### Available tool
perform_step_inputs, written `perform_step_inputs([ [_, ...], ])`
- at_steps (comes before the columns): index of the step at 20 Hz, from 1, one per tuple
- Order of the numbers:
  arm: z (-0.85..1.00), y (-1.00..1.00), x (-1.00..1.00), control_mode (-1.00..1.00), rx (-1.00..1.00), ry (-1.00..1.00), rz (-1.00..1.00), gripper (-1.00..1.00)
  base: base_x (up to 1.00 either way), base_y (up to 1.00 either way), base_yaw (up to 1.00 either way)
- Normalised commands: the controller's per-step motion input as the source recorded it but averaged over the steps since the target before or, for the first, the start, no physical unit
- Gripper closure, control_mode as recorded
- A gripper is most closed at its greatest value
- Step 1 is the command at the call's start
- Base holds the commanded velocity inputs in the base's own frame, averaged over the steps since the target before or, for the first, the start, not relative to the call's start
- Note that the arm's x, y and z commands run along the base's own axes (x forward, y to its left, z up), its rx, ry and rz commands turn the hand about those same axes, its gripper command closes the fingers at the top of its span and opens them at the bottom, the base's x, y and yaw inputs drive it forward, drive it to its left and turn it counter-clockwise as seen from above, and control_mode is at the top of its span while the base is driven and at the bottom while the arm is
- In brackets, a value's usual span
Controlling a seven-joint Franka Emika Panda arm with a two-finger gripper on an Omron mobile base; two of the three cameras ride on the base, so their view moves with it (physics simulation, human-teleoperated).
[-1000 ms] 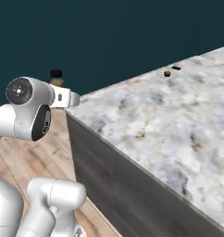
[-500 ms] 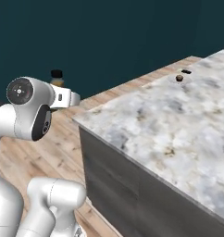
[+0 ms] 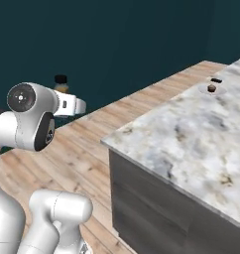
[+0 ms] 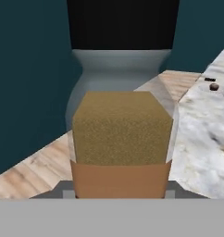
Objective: Take the cinnamon bottle from the cabinet and place it on the dining table, next to the plate with the cupcake. Then take the chocolate from the dining counter and place it on the cupcake plate.
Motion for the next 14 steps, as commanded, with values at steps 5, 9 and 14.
perform_step_inputs([
  [5, 0.0, 0.0, 0.0, 1.0, 0.0, 0.0, 0.0, 1.0, 0.25, 0.8, -0.13],
  [9, 0.0, 0.0, 0.0, 1.0, 0.0, 0.0, 0.0, 1.0, 0.36, 0.73, -0.17],
  [14, 0.0, 0.0, 0.0, 1.0, 0.0, 0.0, 0.0, 1.0, 0.44, 0.67, -0.22],
])
